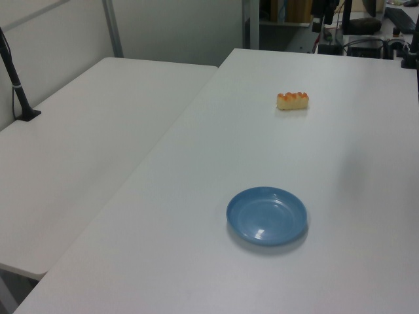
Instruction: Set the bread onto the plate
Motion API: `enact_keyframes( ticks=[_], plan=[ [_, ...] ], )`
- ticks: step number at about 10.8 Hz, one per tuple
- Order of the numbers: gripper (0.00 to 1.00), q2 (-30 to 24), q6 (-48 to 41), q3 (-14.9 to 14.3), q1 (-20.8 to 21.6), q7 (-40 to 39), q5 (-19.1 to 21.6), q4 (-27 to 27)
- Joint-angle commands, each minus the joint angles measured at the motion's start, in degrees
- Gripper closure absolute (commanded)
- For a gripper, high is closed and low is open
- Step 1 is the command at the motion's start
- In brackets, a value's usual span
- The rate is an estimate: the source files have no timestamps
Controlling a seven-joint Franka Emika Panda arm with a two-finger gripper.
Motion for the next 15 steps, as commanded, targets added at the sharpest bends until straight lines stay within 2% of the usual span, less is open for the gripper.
enact_keyframes(
  ticks=[1,15],
  plan=[
    [0.0,-0.96,1.6,-0.29,0.45,0.06,0.07,-1.45],
    [0.0,-0.96,1.69,-2.05,0.18,-0.03,0.51,-1.01]
  ],
)
